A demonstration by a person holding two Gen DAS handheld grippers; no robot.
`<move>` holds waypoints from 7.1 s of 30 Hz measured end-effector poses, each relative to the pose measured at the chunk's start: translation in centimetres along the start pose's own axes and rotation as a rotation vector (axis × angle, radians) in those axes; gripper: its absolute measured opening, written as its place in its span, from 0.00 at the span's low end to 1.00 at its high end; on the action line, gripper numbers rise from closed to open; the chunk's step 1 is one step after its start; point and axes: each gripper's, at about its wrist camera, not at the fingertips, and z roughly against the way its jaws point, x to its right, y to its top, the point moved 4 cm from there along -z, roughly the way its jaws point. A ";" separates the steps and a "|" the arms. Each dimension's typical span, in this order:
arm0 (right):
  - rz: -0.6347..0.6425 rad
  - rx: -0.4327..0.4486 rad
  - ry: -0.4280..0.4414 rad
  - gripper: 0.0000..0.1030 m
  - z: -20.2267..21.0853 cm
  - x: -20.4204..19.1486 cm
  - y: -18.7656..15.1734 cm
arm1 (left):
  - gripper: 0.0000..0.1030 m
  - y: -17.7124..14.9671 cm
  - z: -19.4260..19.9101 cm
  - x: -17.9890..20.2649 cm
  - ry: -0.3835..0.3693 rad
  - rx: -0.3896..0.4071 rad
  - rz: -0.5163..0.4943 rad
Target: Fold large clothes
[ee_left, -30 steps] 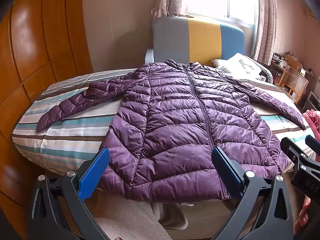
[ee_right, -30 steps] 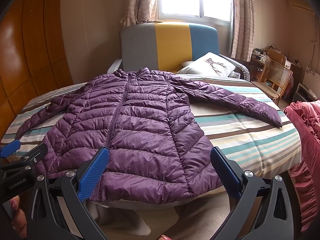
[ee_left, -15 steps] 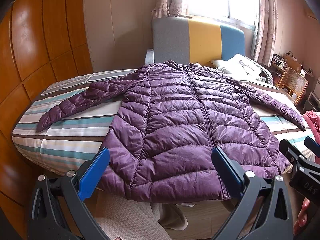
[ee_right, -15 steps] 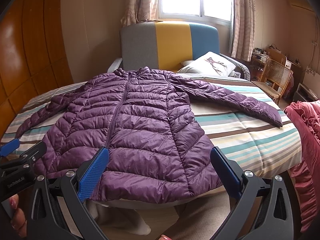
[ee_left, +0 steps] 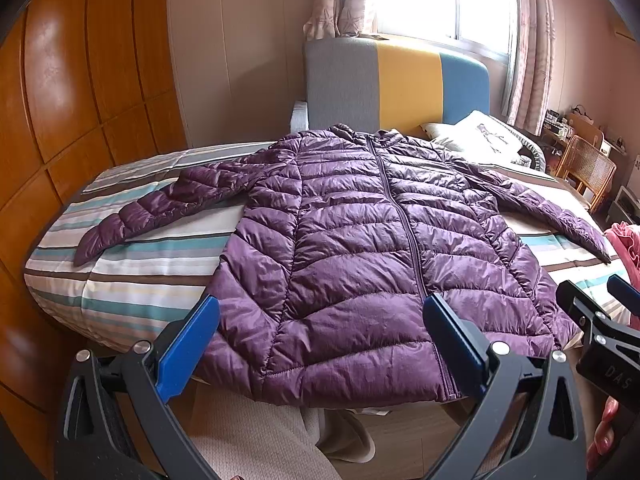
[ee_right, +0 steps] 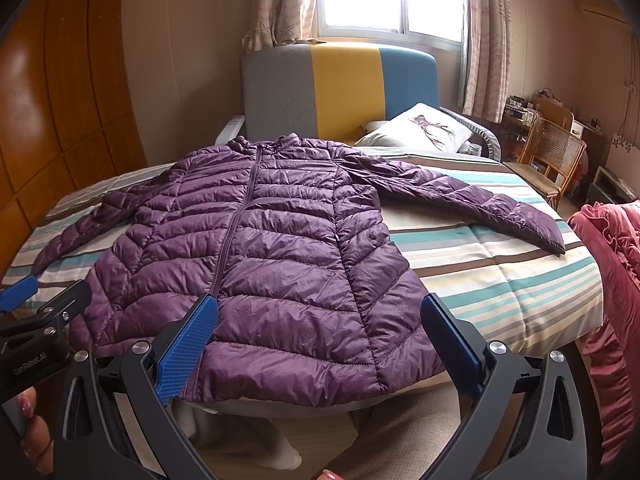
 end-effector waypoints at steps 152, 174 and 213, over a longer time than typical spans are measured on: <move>0.330 -0.191 0.433 0.43 -27.2 -14.9 12.0 | 0.98 4.2 -24.1 -9.2 0.183 -0.151 0.111; -0.279 -0.098 -0.001 0.27 -28.5 10.6 14.2 | 0.98 13.8 -21.8 -2.5 0.089 0.008 -0.015; -0.029 -0.158 0.023 0.27 -25.5 4.6 9.5 | 0.98 12.2 -26.3 -5.5 0.063 -0.155 0.208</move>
